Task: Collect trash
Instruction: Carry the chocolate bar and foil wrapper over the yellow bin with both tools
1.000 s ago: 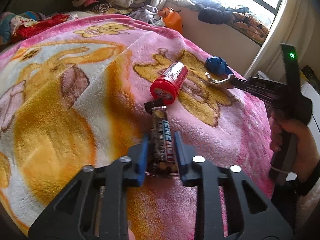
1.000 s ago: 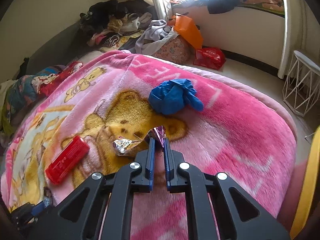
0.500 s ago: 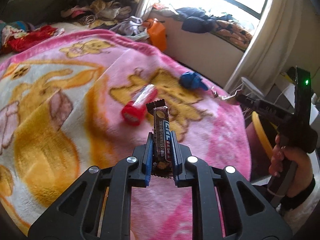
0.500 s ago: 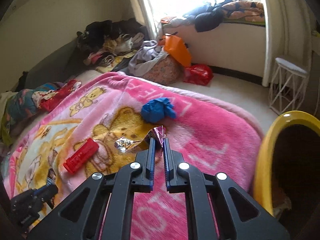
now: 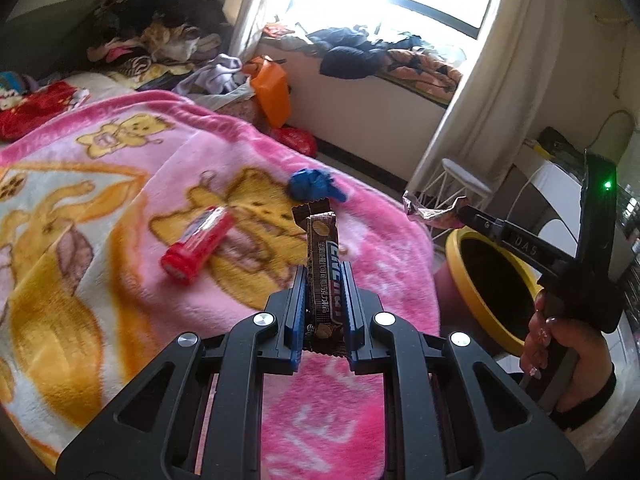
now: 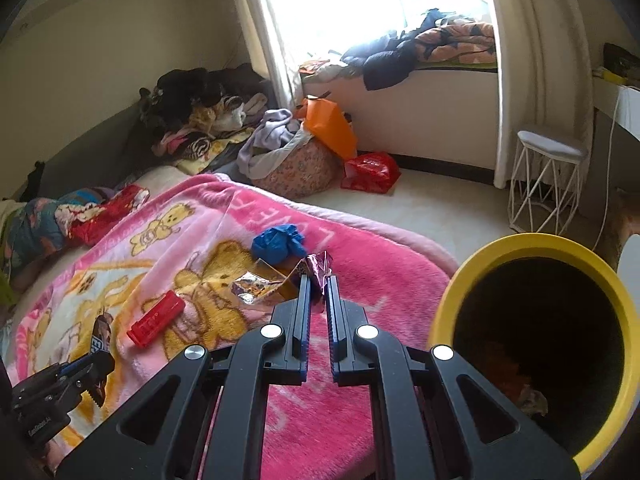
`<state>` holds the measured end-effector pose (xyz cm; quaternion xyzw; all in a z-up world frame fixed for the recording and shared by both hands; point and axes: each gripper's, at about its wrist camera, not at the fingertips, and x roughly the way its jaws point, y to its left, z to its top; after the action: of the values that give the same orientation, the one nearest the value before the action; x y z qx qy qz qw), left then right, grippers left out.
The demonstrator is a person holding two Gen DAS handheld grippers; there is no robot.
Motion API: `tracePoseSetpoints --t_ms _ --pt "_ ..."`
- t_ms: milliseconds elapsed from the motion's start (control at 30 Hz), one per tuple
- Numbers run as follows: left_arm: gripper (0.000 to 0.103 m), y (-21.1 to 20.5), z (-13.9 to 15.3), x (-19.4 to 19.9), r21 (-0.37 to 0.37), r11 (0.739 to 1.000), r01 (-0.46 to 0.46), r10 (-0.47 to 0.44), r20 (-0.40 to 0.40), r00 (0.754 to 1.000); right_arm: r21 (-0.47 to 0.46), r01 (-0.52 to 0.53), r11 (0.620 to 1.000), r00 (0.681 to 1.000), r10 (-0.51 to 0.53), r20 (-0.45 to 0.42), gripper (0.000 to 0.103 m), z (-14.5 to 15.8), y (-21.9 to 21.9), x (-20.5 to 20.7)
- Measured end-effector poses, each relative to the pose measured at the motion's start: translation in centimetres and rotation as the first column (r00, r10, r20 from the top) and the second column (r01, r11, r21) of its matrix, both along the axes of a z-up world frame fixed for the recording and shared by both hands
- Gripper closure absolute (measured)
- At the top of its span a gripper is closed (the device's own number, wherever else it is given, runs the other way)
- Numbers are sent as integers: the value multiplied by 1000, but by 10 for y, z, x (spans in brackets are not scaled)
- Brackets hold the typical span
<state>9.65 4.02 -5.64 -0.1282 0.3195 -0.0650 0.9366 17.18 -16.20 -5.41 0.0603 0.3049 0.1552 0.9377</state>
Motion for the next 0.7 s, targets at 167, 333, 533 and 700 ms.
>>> tracePoseSetpoints --t_ms 167,333,533,700 --pt "92 -15 9 2 0 1000 27 -27 20 999 2 29 1000 1000 -29 10 95 5 -16 -6" --pt "92 -29 15 4 4 999 54 -54 36 998 16 56 998 998 -56 12 95 7 -30 -12" --pt "92 -50 25 8 12 996 91 -92 64 994 29 86 996 996 -86 13 95 10 -49 -17" --pt "92 -66 28 11 12 992 125 -125 73 989 39 125 991 992 -125 15 95 11 -68 -20"
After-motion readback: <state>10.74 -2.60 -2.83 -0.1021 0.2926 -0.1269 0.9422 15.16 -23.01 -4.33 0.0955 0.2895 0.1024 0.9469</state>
